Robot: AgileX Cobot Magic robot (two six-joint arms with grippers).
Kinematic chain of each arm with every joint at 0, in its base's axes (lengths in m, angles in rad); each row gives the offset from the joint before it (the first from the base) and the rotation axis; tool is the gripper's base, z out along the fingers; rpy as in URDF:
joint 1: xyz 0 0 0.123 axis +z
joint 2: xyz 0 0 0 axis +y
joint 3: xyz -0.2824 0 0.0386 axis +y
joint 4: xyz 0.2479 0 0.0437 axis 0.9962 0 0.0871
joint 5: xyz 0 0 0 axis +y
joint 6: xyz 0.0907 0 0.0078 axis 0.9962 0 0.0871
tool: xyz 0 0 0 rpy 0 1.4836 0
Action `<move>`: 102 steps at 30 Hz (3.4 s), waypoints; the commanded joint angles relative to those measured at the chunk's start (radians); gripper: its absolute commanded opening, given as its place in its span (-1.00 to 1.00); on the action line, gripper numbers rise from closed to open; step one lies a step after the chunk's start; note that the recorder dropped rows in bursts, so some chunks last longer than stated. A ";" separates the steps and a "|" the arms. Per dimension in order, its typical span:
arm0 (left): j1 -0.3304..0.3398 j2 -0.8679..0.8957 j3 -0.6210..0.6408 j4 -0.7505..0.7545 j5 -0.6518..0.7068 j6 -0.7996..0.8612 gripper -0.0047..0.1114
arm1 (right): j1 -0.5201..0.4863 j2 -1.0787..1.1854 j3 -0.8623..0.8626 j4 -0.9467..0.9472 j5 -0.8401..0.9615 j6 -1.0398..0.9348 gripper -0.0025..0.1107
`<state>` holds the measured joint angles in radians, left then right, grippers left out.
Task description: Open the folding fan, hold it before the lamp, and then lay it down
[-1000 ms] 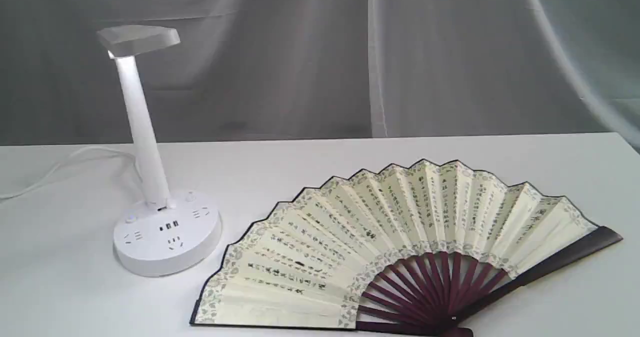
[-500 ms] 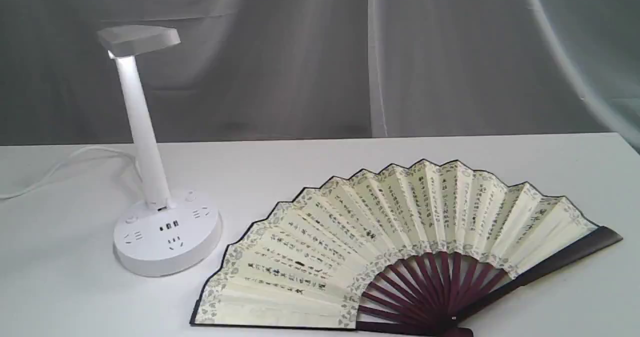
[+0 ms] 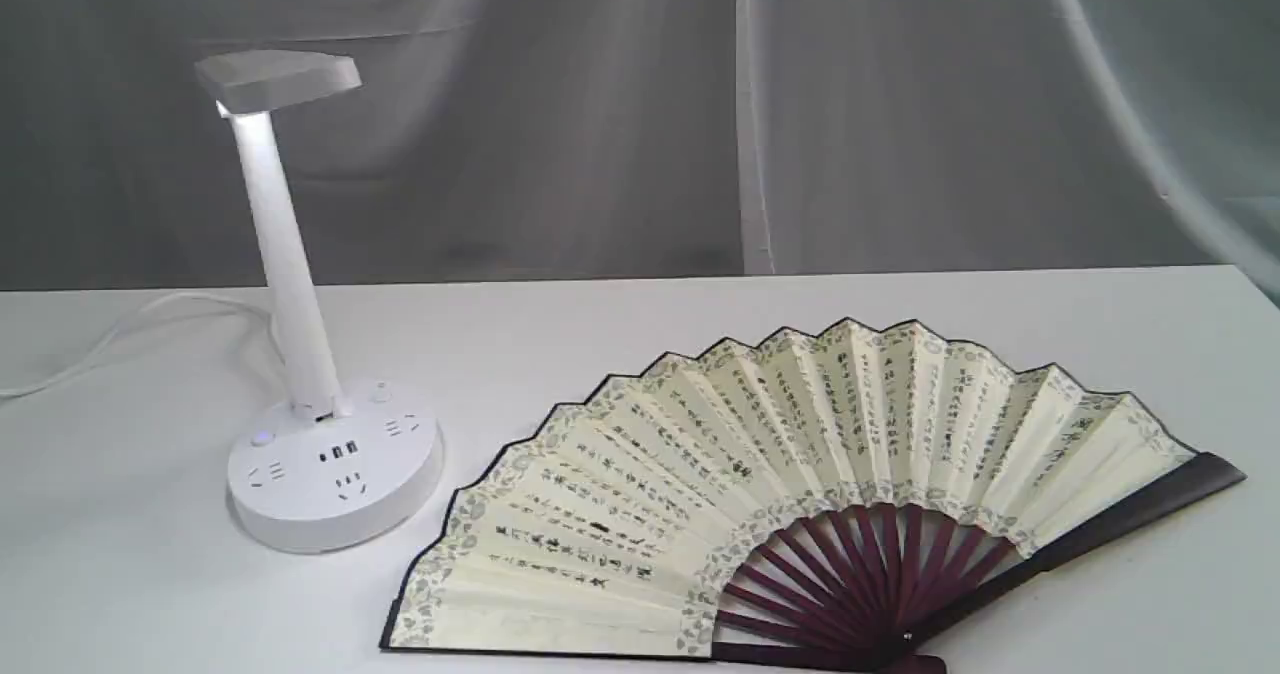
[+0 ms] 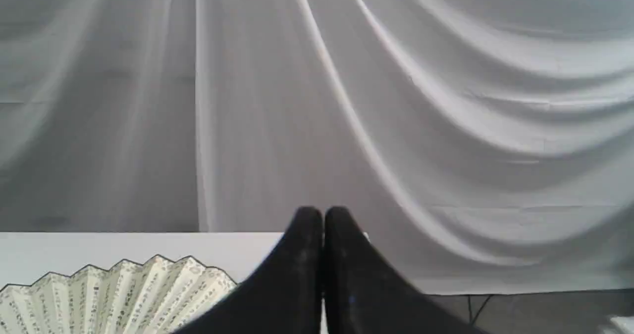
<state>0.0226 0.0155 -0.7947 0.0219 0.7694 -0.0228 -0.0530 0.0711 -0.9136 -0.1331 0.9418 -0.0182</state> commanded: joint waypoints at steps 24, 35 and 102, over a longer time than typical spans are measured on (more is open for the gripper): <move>-0.028 -0.015 0.126 -0.071 -0.082 -0.002 -0.92 | 0.064 -0.071 0.154 -0.021 -0.130 0.003 -0.96; -0.028 -0.015 0.494 -0.071 -0.423 -0.002 -0.92 | 0.064 -0.071 0.553 -0.001 -0.483 0.006 -0.96; -0.028 -0.015 0.795 -0.068 -0.554 0.000 -0.92 | 0.064 -0.071 0.914 0.071 -0.727 0.018 -0.96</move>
<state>0.0002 0.0034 -0.0046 -0.0381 0.2292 -0.0220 0.0085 0.0042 -0.0039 -0.0680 0.2166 0.0000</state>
